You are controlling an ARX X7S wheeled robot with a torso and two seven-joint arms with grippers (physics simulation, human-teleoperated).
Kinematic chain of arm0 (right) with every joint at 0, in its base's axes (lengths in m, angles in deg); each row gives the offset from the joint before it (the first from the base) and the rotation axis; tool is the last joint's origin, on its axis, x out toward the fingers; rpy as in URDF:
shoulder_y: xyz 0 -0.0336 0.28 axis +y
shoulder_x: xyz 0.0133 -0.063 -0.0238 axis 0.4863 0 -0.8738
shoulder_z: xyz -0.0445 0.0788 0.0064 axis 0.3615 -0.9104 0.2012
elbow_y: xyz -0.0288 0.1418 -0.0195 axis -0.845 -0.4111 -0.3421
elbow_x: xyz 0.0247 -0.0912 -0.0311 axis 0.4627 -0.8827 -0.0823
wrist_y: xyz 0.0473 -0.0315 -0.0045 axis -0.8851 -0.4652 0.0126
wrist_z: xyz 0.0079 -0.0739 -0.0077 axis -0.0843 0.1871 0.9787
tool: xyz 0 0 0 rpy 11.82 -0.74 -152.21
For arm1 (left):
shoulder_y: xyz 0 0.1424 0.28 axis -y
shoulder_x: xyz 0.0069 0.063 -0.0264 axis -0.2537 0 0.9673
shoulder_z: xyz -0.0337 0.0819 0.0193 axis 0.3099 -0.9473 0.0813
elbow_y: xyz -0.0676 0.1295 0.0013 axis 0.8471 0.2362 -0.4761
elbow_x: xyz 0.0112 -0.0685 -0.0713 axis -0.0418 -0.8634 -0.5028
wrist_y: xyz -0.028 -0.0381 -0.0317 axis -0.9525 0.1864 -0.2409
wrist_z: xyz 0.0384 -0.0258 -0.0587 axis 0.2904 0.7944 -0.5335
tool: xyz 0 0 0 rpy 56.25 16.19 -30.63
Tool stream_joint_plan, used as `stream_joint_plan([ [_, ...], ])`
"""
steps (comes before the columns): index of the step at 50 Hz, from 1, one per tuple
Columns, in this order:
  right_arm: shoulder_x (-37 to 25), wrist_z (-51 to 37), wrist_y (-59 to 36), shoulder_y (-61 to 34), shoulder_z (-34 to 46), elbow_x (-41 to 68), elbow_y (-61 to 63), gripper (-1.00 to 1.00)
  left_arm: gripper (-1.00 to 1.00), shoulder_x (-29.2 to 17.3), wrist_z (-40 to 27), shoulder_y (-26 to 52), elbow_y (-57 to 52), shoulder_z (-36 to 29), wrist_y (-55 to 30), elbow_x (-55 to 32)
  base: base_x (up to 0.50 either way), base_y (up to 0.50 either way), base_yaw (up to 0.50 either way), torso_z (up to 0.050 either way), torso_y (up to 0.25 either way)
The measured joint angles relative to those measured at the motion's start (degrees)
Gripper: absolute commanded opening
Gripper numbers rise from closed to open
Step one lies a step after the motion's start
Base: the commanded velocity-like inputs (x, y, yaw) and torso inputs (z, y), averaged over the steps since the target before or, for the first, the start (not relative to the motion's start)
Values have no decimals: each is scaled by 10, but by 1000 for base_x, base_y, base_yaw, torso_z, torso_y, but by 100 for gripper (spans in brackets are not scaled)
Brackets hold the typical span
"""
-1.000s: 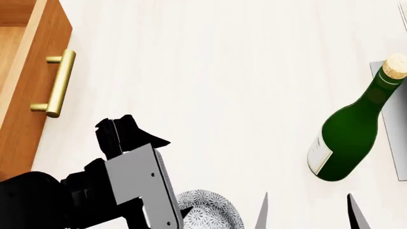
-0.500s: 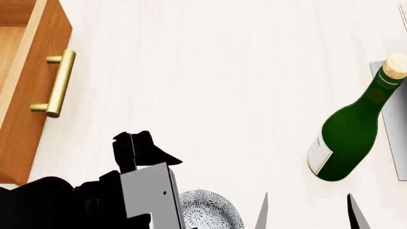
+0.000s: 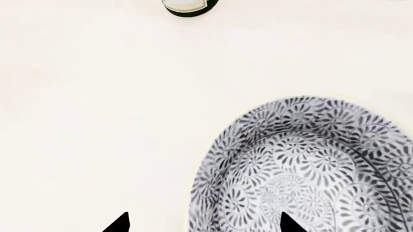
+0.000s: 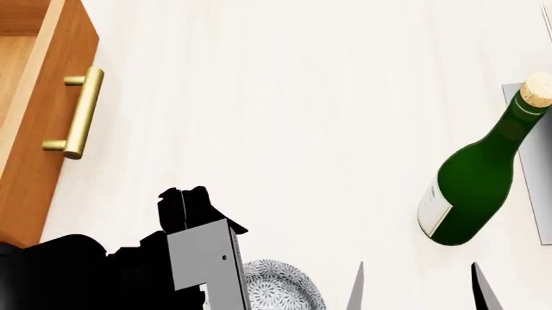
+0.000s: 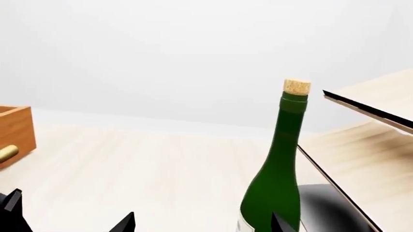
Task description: Put the bowl on top of the cabinet.
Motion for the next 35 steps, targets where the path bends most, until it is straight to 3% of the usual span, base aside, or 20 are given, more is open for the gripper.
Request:
stream_joint_plan([
  [1,0,0,0,0,0,0,0,100,100,0,1,-1,2,-1,1,-2,0,0,0,0,-10],
  [2,0,0,0,0,1,0,0,100,-100,1,2,-3,5,-2,4,3,0,0,0,0,0],
  [35,-6,-8,2,1,9,-7,2,100,-100,-1,12,-17,19,-3,38,21,0,0,0,0,-3],
])
